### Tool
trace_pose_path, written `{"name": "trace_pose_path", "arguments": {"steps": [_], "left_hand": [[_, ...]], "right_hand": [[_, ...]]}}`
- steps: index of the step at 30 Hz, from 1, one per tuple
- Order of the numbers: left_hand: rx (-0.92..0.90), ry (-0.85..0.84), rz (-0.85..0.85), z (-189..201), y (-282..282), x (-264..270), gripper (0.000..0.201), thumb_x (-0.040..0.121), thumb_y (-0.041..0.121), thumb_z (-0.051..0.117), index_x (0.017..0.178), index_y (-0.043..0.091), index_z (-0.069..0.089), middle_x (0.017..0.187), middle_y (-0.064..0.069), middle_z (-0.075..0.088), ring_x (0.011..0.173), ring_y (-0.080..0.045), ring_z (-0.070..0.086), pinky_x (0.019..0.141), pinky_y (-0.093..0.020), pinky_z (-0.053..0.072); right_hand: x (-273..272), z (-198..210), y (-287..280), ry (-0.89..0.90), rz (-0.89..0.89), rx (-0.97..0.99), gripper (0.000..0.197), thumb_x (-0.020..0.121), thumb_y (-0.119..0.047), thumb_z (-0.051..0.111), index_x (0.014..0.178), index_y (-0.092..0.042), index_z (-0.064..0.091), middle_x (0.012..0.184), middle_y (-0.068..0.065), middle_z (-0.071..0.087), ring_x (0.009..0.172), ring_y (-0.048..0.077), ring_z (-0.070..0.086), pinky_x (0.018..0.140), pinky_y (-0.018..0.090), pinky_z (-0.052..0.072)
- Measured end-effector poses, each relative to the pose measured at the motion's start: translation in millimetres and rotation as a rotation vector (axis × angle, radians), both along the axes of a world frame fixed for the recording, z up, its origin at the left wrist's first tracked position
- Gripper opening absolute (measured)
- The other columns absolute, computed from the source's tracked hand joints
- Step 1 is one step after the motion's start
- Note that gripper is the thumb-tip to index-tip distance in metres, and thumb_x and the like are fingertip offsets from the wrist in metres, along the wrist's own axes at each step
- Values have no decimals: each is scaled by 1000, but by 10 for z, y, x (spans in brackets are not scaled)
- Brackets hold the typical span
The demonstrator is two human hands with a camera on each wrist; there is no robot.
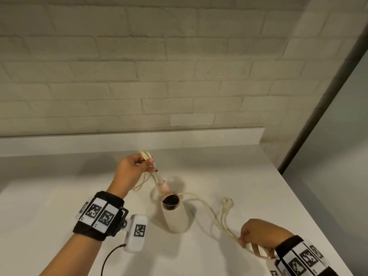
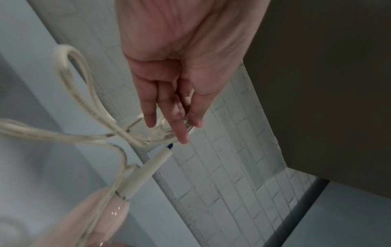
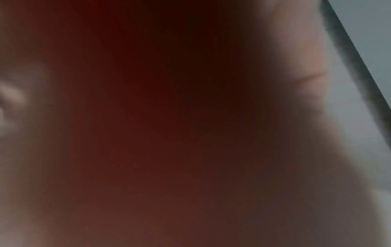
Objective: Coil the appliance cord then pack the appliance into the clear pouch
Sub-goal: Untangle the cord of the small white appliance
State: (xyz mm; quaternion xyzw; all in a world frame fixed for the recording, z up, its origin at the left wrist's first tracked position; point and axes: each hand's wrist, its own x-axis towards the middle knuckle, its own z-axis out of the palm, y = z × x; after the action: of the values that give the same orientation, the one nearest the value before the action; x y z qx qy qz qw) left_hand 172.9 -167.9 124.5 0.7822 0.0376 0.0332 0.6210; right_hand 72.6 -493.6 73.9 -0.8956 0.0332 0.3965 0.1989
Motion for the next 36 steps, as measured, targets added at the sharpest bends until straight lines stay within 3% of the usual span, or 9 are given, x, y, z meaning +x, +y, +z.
{"name": "trace_pose_path", "arguments": {"steps": [3, 6, 10, 15, 17, 21, 28, 32, 36], "left_hand": [[47, -8, -38, 12, -95, -79, 21, 80, 18, 67, 81, -3, 65, 69, -9, 65, 51, -7, 67, 68, -21, 48], [110, -19, -56, 57, -202, -160, 38, 78, 22, 70, 77, -13, 57, 61, -11, 57, 40, -9, 59, 58, -22, 49], [125, -18, -61, 89, -292, -223, 40, 77, 23, 70, 74, -13, 55, 61, -12, 57, 43, -12, 52, 44, -18, 44], [106, 6, -18, 102, -272, -273, 38, 78, 22, 70, 76, -13, 55, 73, -19, 61, 70, -26, 61, 37, -12, 41], [115, 8, 0, 96, -239, -266, 35, 78, 23, 70, 71, -8, 56, 72, -18, 60, 69, -26, 59, 38, -13, 41], [98, 28, 60, 76, -148, -208, 38, 78, 25, 70, 75, -11, 57, 70, -18, 58, 69, -28, 60, 37, -12, 39], [8, 93, -3, 128, -84, -199, 23, 80, 21, 67, 87, -1, 68, 86, -23, 69, 75, -29, 67, 51, -15, 45], [-145, 70, -128, 201, -94, -301, 11, 81, 12, 65, 80, 19, 73, 85, -19, 69, 50, -20, 49, 59, -16, 52], [-235, 80, -212, 272, -156, -418, 12, 81, 10, 63, 86, 15, 72, 79, -5, 73, 36, -5, 40, 73, -22, 57]], "right_hand": [[81, -91, 44, -459, 25, -230, 35, 79, -29, 68, 107, -19, 49, 106, 1, 53, 93, 16, 54, 66, 21, 41], [261, -137, 380, -889, -20, 161, 39, 84, -20, 62, 121, -18, 49, 126, -1, 48, 117, 18, 47, 93, 22, 38], [562, -383, 936, -514, -13, 342, 46, 95, -21, 45, 139, -16, 35, 145, 4, 41, 132, 20, 39, 107, 26, 29], [785, -578, 1075, -365, -224, 469, 19, 94, -9, 44, 104, -11, 61, 108, 9, 62, 66, 13, 58, 66, 29, 51], [788, -404, 1038, -430, -404, 723, 22, 94, -7, 46, 81, -15, 61, 93, 6, 66, 44, 4, 46, 41, 19, 37], [577, 131, 820, -256, -289, 1186, 17, 89, -4, 54, 90, -7, 71, 49, -4, 44, 38, 7, 29, 36, 17, 24], [-41, -44, 1185, -430, 780, -8, 28, 88, -26, 53, 96, -4, 68, 98, 13, 70, 85, 30, 58, 80, 35, 36], [137, 1, 1176, -832, 409, 22, 42, 89, -42, 37, 81, -9, 61, 79, 6, 56, 71, 25, 47, 70, 33, 36], [443, 210, 1139, -860, -70, 546, 48, 76, -50, 66, 113, -25, 49, 111, -14, 52, 102, 4, 49, 85, 19, 40]]}}
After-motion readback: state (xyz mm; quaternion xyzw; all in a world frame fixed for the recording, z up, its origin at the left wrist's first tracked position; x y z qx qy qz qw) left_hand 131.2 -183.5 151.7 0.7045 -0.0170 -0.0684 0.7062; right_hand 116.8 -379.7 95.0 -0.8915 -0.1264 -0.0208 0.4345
